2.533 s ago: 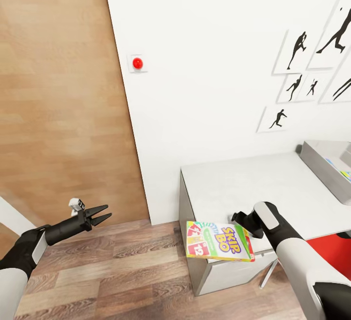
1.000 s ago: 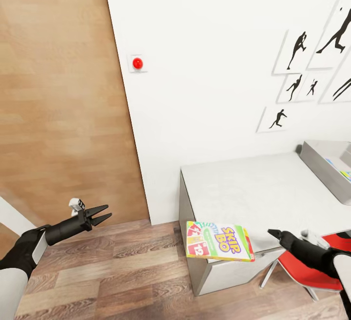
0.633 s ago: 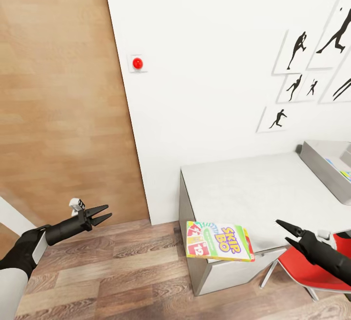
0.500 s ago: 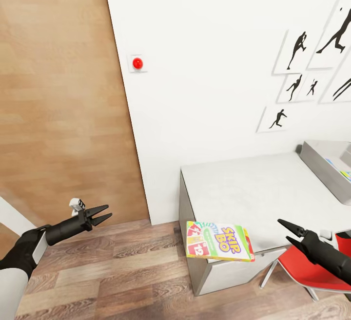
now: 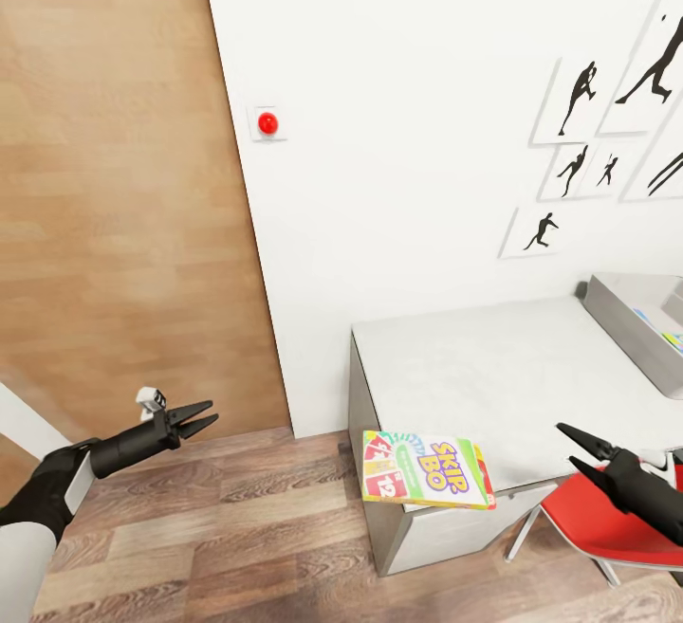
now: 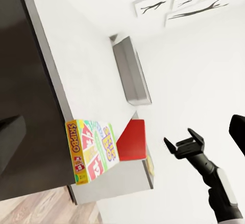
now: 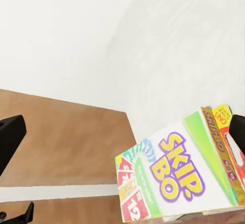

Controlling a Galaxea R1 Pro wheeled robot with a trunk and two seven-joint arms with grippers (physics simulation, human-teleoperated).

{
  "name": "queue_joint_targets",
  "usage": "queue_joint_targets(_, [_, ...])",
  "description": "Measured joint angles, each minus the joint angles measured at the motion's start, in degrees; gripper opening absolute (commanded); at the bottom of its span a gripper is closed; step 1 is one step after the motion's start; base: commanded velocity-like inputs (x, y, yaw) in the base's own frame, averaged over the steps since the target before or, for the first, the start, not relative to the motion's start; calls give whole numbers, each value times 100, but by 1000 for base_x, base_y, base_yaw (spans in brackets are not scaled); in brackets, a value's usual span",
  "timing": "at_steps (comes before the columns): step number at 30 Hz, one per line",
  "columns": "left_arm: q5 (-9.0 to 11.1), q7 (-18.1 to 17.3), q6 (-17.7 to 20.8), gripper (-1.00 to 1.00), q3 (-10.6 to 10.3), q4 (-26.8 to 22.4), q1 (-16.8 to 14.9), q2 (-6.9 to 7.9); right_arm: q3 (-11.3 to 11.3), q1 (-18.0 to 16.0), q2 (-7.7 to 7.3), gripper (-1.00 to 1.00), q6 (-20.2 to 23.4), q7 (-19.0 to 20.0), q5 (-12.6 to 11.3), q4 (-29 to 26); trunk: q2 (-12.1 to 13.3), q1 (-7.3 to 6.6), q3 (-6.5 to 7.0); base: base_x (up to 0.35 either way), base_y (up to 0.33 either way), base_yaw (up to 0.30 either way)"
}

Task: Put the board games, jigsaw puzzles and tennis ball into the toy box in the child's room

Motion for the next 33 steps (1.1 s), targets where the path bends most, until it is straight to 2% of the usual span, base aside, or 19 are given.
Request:
queue_joint_targets(2, [-3,4,-2,100,-2,6,0,-27,-60,0,-2,100,0,152,-13,0,0,0,0,0,0,0])
queue_joint_targets(3, [-8,12,-4,100,-6,11,0,-82,-110,0,-6,100,1,474,-18,5,0,0,0,0,0,0])
queue_joint_targets(4, [-7,13,-4,100,-6,12,0,-91,-117,0,-3,100,1,563,-6,6,0,0,0,0,0,0])
queue_joint_targets(13, [-4,15,-7,100,-15,13,0,-109,-134,0,11,100,0,755,-3,8,0,0,0,0,0,0])
queue_joint_targets(16, [-8,38,-12,100,-16,13,0,-155,-166,0,12,100,0,953,0,8,0,0,0,0,0,0])
queue_joint_targets(18, [-11,138,-12,100,-16,13,0,-215,-186,0,12,100,-1,1053,8,8,0,0,0,0,0,0])
queue_joint_targets(21, [-13,555,-7,100,-12,25,0,-307,-201,0,7,100,-1,1158,13,8,0,0,0,0,0,0])
queue_joint_targets(25, [-12,927,-10,100,-3,35,0,-333,-208,0,4,100,-1,1187,15,8,0,0,0,0,0,0])
queue_joint_targets(33, [-11,1080,-11,100,-6,39,0,-337,-212,0,6,100,-1,1197,16,8,0,0,9,0,0,0])
